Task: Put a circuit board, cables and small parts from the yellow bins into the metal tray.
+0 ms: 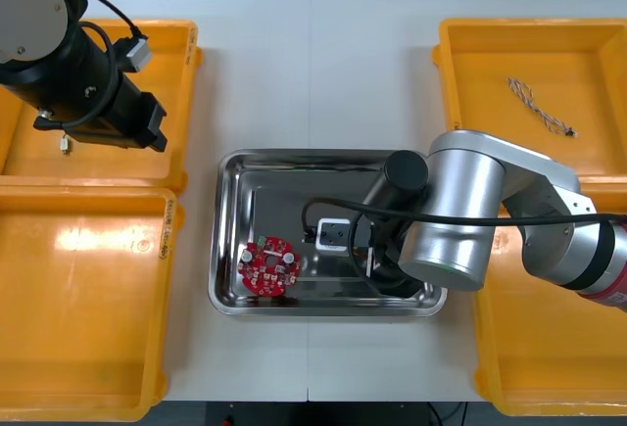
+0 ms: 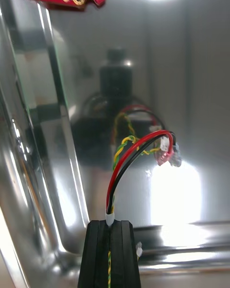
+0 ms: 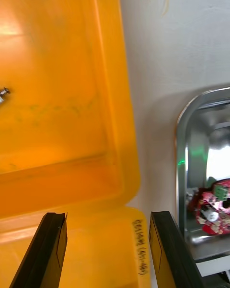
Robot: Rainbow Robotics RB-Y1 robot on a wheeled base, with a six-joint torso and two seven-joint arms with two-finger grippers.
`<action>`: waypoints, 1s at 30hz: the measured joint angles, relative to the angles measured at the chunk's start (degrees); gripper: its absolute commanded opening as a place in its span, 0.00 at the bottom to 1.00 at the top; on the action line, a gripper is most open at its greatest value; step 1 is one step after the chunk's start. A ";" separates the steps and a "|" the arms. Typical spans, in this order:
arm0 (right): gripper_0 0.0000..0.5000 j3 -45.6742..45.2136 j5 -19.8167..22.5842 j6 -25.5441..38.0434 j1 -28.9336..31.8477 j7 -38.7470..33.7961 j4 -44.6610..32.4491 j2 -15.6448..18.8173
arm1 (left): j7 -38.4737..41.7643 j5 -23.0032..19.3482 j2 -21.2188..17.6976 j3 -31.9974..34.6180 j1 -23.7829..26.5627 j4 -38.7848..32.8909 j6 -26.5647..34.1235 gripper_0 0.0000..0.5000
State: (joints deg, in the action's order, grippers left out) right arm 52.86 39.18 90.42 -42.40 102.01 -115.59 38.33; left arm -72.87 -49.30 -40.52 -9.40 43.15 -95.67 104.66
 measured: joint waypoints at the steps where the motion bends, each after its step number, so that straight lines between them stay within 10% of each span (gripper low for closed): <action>1: 0.00 0.31 -0.11 -0.08 -0.01 0.00 0.00 -0.12 | -1.46 0.49 -0.03 0.05 0.10 0.68 -0.34 1.00; 18: 0.00 1.37 -5.60 -0.10 0.93 -0.01 1.24 -3.92 | -4.29 5.92 -0.15 1.96 2.50 14.53 -8.07 1.00; 23: 0.63 1.37 -5.67 -0.09 0.97 -0.01 1.28 -4.10 | -5.58 8.08 -0.16 2.92 2.83 17.47 -9.27 1.00; 26: 0.79 1.37 -5.68 -0.09 0.99 -0.01 1.28 -4.10 | -8.47 9.35 -0.17 4.12 2.84 17.91 -9.28 1.00; 27: 1.00 1.37 -5.68 -0.08 1.00 -0.01 1.28 -4.10 | -9.87 9.61 -0.18 4.49 2.84 17.96 -9.28 1.00; 30: 1.00 1.37 -5.69 -0.03 1.01 -0.01 1.29 -4.10 | -14.40 10.41 -0.31 5.25 2.84 17.99 -9.28 1.00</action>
State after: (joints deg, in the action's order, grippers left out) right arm 54.23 33.50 90.40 -41.39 102.00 -114.31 34.23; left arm -87.27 -38.89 -40.83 -4.15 45.99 -77.68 95.38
